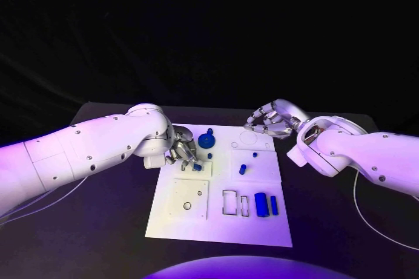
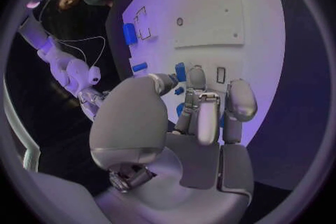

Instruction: Assemble the parts on the task board

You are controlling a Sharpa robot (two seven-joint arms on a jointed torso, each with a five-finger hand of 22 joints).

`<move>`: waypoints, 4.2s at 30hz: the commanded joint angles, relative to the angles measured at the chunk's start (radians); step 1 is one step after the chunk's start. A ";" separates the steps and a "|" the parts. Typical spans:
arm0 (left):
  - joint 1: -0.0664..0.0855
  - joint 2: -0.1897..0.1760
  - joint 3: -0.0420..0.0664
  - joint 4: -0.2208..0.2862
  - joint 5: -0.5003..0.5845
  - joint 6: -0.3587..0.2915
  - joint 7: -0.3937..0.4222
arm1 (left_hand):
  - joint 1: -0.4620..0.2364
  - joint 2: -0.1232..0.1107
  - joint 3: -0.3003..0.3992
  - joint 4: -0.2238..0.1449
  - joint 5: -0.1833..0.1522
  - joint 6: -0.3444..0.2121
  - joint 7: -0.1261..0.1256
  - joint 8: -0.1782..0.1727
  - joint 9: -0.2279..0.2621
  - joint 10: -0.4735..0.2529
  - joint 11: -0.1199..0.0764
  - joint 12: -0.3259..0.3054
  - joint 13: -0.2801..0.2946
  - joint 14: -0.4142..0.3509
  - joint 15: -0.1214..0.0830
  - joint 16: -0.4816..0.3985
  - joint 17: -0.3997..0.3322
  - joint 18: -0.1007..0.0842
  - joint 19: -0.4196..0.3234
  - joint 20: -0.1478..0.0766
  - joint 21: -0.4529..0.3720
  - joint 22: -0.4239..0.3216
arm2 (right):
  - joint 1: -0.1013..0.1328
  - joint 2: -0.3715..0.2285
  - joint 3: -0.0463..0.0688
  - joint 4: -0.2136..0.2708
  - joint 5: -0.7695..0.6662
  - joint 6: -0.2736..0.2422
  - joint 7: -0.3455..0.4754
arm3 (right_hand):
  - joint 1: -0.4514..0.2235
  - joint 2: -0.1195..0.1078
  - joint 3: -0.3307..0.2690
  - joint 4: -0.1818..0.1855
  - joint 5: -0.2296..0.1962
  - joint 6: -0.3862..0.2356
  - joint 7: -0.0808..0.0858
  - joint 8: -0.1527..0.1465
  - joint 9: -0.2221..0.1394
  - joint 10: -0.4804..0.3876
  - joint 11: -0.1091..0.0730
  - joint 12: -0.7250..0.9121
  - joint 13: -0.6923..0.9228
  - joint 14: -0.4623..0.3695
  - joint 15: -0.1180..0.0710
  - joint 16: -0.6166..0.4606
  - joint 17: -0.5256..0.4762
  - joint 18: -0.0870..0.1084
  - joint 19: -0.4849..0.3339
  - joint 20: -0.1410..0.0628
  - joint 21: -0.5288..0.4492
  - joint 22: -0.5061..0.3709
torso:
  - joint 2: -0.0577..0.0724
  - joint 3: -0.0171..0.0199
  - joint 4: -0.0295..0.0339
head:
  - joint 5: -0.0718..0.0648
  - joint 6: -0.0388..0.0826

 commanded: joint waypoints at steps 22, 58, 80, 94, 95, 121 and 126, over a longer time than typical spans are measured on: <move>-0.025 -0.049 -0.003 0.074 -0.176 -0.137 0.047 | -0.017 -0.061 0.228 -0.195 0.012 0.037 -0.016 0.007 0.113 0.075 -0.030 0.028 0.033 0.055 -0.017 0.016 0.096 -0.027 0.044 -0.012 0.026 0.054 | -0.003 -0.004 0.000 -0.002 -0.007 -0.002 0.007 | -0.011 -0.001 -0.015 0.000 -0.001 -0.009 0.000 0.010 -0.002 -0.004 -0.001 -0.002 0.000 0.075 -0.009 -0.007 0.136 0.014 -0.005 -0.001 -0.007 0.137 | 0.000 -0.0021 -0.0002 | 0.008 -0.003; -0.041 -0.024 -0.004 0.053 -0.181 -0.085 -0.023 | -0.063 -0.088 0.252 -0.218 0.135 0.062 -0.026 0.008 0.128 0.111 -0.040 0.049 0.064 0.062 -0.028 0.019 0.110 -0.031 0.062 -0.023 0.035 0.074 | -0.010 0.004 0.000 -0.009 0.034 -0.010 0.013 | 0.004 -0.013 -0.021 -0.005 -0.007 -0.010 -0.001 0.017 -0.002 -0.002 -0.003 0.000 0.001 0.076 -0.010 -0.006 0.139 0.014 -0.002 -0.002 -0.006 0.139 | 0.001 -0.0027 0.0007 | 0.012 -0.002; -0.046 -0.057 0.003 0.114 -0.170 -0.209 -0.006 | -0.069 -0.096 0.258 -0.231 0.156 0.075 -0.031 0.009 0.132 0.132 -0.045 0.066 0.089 0.066 -0.032 0.023 0.120 -0.036 0.082 -0.026 0.046 0.101 | -0.010 -0.001 0.000 -0.016 0.029 -0.015 0.015 | 0.005 -0.011 -0.021 -0.003 -0.008 -0.010 -0.001 0.018 -0.003 -0.002 -0.003 0.001 0.001 0.076 -0.010 -0.006 0.140 0.013 -0.001 -0.002 -0.005 0.140 | 0.001 -0.0019 -0.0004 | 0.015 0.000; -0.053 -0.067 0.004 0.120 -0.186 -0.231 -0.007 | -0.073 -0.101 0.263 -0.238 0.169 0.081 -0.033 0.008 0.135 0.138 -0.047 0.066 0.091 0.066 -0.034 0.023 0.121 -0.038 0.090 -0.029 0.051 0.111 | -0.011 -0.001 0.000 -0.018 0.028 -0.016 0.016 | 0.006 -0.010 -0.021 -0.003 -0.008 -0.010 -0.001 0.019 -0.003 -0.002 -0.003 0.001 0.002 0.076 -0.011 -0.006 0.139 0.014 -0.002 -0.002 -0.005 0.140 | 0.000 -0.0010 0.0010 | 0.019 -0.004; -0.054 -0.068 0.003 0.119 -0.186 -0.231 -0.007 | -0.073 -0.101 0.263 -0.238 0.169 0.081 -0.033 0.008 0.135 0.138 -0.047 0.066 0.091 0.066 -0.034 0.023 0.121 -0.038 0.090 -0.029 0.051 0.111 | -0.011 -0.001 0.000 -0.019 0.028 -0.016 0.016 | 0.006 -0.010 -0.021 -0.003 -0.008 -0.010 -0.001 0.019 -0.003 -0.002 -0.003 0.001 0.002 0.076 -0.011 -0.006 0.139 0.014 -0.002 -0.002 -0.005 0.140 | -0.001 -0.0013 0.0012 | 0.019 -0.005; -0.072 -0.050 -0.001 0.088 -0.219 -0.245 -0.010 | -0.082 -0.105 0.267 -0.242 0.189 0.088 -0.035 0.007 0.140 0.147 -0.049 0.069 0.095 0.066 -0.037 0.023 0.121 -0.041 0.101 -0.032 0.057 0.127 | -0.014 0.002 0.000 -0.030 0.025 -0.014 0.014 | 0.008 -0.009 -0.021 -0.003 -0.010 -0.010 -0.001 0.020 -0.003 -0.002 -0.003 0.001 0.002 0.077 -0.011 -0.006 0.141 0.013 -0.001 -0.002 -0.004 0.141 | 0.002 -0.0016 -0.0019 | 0.023 0.001; -0.073 -0.050 -0.001 0.090 -0.219 -0.243 -0.010 | -0.083 -0.105 0.267 -0.243 0.191 0.088 -0.035 0.007 0.140 0.147 -0.050 0.069 0.095 0.066 -0.037 0.023 0.121 -0.041 0.102 -0.032 0.058 0.128 | -0.014 0.001 0.000 -0.031 0.025 -0.014 0.014 | 0.008 -0.009 -0.021 -0.003 -0.010 -0.010 -0.001 0.020 -0.003 -0.002 -0.003 0.001 0.002 0.077 -0.011 -0.006 0.141 0.013 -0.001 -0.002 -0.004 0.141 | 0.001 -0.0019 -0.0002 | 0.020 -0.001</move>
